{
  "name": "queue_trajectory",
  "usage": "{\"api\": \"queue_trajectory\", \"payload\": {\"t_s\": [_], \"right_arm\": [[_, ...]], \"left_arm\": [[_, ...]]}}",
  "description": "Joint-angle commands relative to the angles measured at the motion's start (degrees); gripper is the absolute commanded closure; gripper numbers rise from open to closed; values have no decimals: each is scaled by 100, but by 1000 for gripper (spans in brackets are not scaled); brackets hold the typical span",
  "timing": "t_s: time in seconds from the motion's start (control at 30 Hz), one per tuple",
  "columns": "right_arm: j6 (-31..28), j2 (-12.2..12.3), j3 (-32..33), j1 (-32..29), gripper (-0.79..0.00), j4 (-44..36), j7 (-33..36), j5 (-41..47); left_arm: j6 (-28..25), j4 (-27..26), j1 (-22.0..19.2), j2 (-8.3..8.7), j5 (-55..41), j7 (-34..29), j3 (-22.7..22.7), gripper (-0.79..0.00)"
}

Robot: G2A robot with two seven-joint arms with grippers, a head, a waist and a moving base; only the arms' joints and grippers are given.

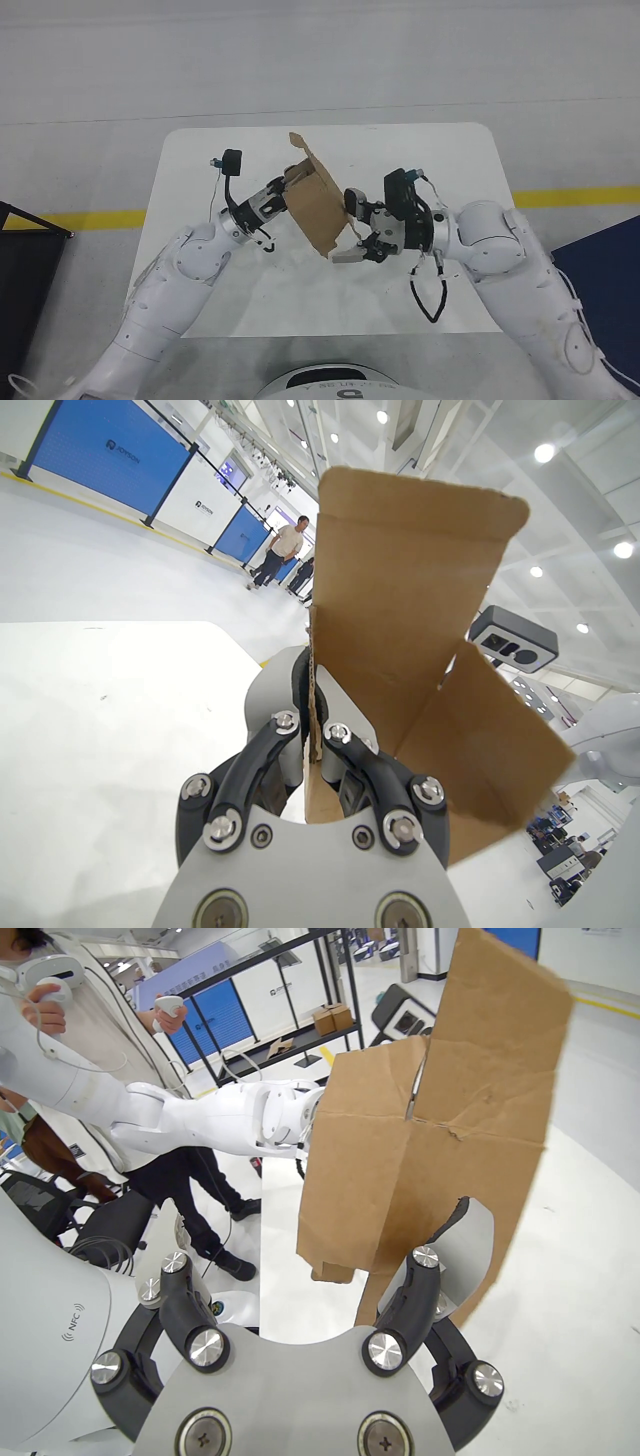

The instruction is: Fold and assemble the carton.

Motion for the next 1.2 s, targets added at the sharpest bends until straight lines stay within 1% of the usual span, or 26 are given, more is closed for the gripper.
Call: {"api": "queue_trajectory", "payload": {"t_s": [0.0, 0.13, 0.23, 0.37, 0.47, 0.63, 0.7, 0.8, 0.87, 0.97, 1.07, 1.1, 1.17], "right_arm": [[89, 26, 260, -139, -785, -63, -166, -148], [236, 54, 726, -408, -785, -48, -760, -172], [326, 61, 949, -486, -785, 10, -1092, -164], [935, 68, 1113, -420, -785, 125, -1191, -930], [1199, 60, 964, -317, -785, 143, -1097, -1229], [1148, 27, 335, -36, -785, 86, -680, -1402], [1152, -7, -27, 133, -785, 75, -546, -1475], [1202, -58, -408, 356, -785, 124, -545, -1494], [1257, -76, -447, 430, -785, 205, -693, -1444], [1271, -58, -167, 350, -785, 299, -1036, -1251], [1117, 10, 349, 22, -785, 258, -1235, -1061], [1059, 33, 531, -127, -785, 221, -1285, -996], [878, 83, 880, -439, -785, 78, -1319, -923]], "left_arm": [[-34, -22, 24, 6, 26, -10, -49, 0], [-141, -66, 64, 13, 58, -55, -119, 0], [-164, -87, 83, 14, 80, -76, -154, 0], [-213, -161, 103, 16, 125, -122, -196, 0], [-210, -221, 126, 18, 142, -151, -227, 0], [-167, -265, 173, 10, 142, -98, -264, 0], [-137, -284, 199, 1, 146, -52, -256, 0], [-115, -301, 243, -10, 118, 12, -256, 0], [-121, -291, 277, -10, 75, 33, -286, 0], [-131, -261, 335, -4, -47, 14, -355, 0], [-165, -239, 400, 2, -339, -34, -411, 0], [-172, -246, 388, 10, -284, -88, -450, 0], [-220, -299, 338, 32, 132, -177, -555, 0]]}}
